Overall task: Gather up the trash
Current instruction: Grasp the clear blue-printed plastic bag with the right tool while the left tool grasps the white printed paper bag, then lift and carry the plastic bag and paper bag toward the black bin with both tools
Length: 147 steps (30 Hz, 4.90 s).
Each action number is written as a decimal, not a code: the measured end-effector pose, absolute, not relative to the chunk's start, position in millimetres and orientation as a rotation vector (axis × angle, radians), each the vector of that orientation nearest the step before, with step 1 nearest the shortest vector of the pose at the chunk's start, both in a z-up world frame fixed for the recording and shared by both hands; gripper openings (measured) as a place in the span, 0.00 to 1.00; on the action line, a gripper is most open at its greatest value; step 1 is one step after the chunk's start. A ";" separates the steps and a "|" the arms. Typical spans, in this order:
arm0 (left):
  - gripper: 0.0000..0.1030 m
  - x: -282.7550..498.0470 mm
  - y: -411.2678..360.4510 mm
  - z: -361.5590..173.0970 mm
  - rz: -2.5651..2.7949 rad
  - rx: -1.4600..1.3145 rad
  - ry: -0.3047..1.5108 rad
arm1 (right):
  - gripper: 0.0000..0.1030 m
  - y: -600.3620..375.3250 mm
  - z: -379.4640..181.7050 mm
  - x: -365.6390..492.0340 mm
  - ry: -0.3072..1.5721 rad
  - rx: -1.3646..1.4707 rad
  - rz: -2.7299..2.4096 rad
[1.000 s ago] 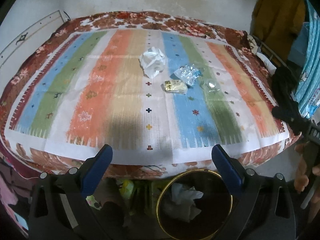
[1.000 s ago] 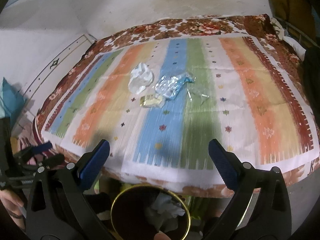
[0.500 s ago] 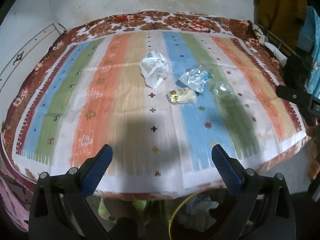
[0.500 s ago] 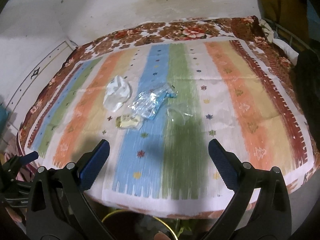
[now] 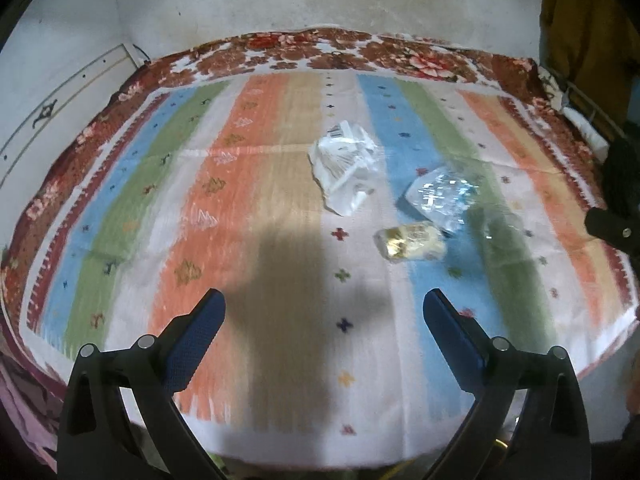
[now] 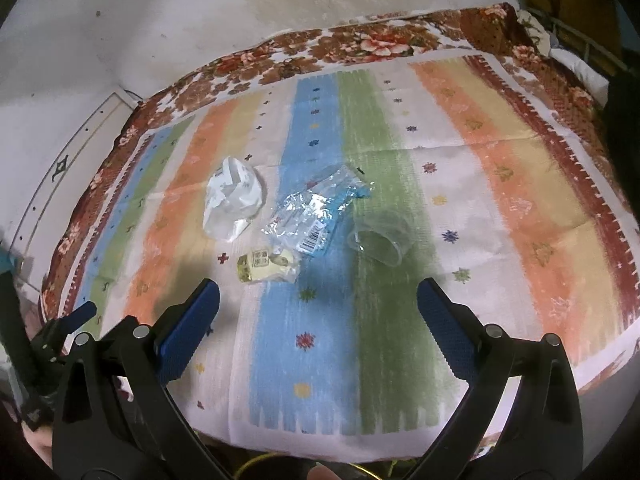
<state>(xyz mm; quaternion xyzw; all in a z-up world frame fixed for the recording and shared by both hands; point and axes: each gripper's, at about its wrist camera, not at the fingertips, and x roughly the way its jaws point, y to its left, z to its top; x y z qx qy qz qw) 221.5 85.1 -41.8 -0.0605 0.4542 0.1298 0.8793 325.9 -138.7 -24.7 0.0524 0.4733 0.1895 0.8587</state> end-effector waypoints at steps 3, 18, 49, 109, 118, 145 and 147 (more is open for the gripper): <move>0.94 236.1 88.9 -51.9 0.274 -0.116 0.957 | 0.91 -127.6 -29.5 338.2 1.003 0.103 0.391; 0.94 312.2 123.9 -78.9 0.277 -0.136 0.986 | 0.91 -84.1 -66.9 415.2 1.070 0.082 0.366; 0.36 386.2 133.6 -152.0 0.103 -0.236 0.966 | 0.41 -31.6 -158.2 509.2 1.260 0.015 0.324; 0.07 160.3 45.9 30.7 0.004 -0.272 0.811 | 0.08 -187.0 10.2 281.0 0.983 -0.057 0.420; 0.07 125.0 26.7 36.4 -0.038 -0.273 0.788 | 0.08 -207.3 12.5 240.5 0.982 -0.049 0.454; 0.07 20.3 -0.6 -0.4 -0.181 -0.352 0.823 | 0.08 -239.3 6.5 113.3 0.910 -0.094 0.606; 0.07 12.8 -4.3 -4.7 -0.195 -0.352 0.831 | 0.08 -237.1 5.9 105.5 0.909 -0.091 0.618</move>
